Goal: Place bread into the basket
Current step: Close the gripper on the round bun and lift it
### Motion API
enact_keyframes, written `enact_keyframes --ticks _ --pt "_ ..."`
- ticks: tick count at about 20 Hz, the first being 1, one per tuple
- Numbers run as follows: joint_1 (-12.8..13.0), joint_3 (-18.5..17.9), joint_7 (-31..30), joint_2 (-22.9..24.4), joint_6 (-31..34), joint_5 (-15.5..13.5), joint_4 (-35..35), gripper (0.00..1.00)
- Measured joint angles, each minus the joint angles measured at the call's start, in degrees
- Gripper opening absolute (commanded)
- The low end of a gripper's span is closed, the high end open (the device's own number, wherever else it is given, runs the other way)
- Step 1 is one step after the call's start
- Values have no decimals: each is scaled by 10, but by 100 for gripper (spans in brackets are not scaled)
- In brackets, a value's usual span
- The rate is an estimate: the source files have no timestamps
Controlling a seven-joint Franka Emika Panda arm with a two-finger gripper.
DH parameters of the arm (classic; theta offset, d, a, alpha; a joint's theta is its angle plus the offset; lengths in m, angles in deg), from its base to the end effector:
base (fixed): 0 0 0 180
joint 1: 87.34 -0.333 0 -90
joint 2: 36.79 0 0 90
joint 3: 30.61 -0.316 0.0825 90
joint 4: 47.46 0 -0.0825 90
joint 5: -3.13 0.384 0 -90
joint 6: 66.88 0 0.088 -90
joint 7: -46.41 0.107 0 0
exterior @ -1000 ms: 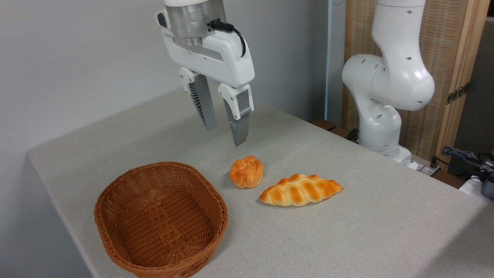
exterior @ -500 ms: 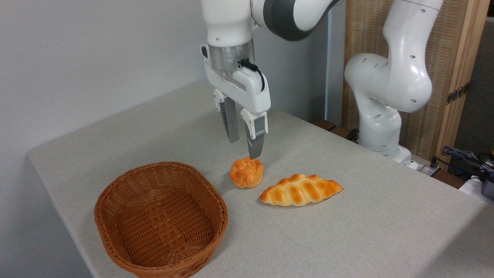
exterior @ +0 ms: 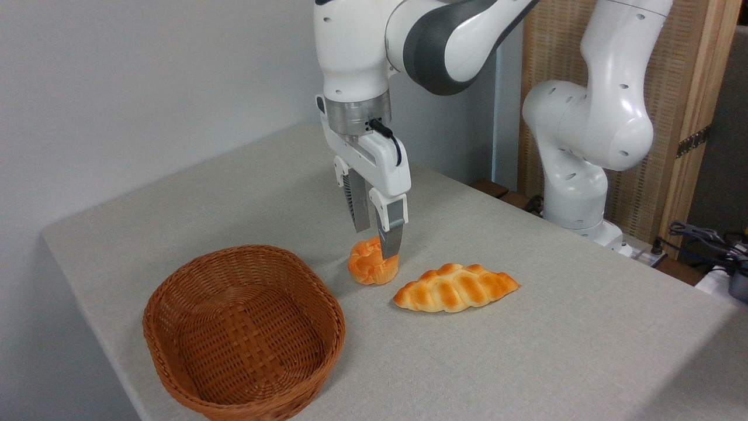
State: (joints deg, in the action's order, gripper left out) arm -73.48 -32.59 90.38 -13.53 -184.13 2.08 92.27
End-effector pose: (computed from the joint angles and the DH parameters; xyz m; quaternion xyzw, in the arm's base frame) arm 0.4119 -0.0872 0.4527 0.8847 -0.4658 0.0105 0.0126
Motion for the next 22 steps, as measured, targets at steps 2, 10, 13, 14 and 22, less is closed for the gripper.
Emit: enact_keyframes --ticks 2,10,13,14,22 --pt "5 0 0 -2 -23 0 15 100" --pt "9 0 1 -7 -56 0 36 99" --pt "11 1 2 -9 -87 0 57 90" --pt "13 2 2 -9 -95 0 62 75" --pt "20 2 23 -10 -101 0 67 37"
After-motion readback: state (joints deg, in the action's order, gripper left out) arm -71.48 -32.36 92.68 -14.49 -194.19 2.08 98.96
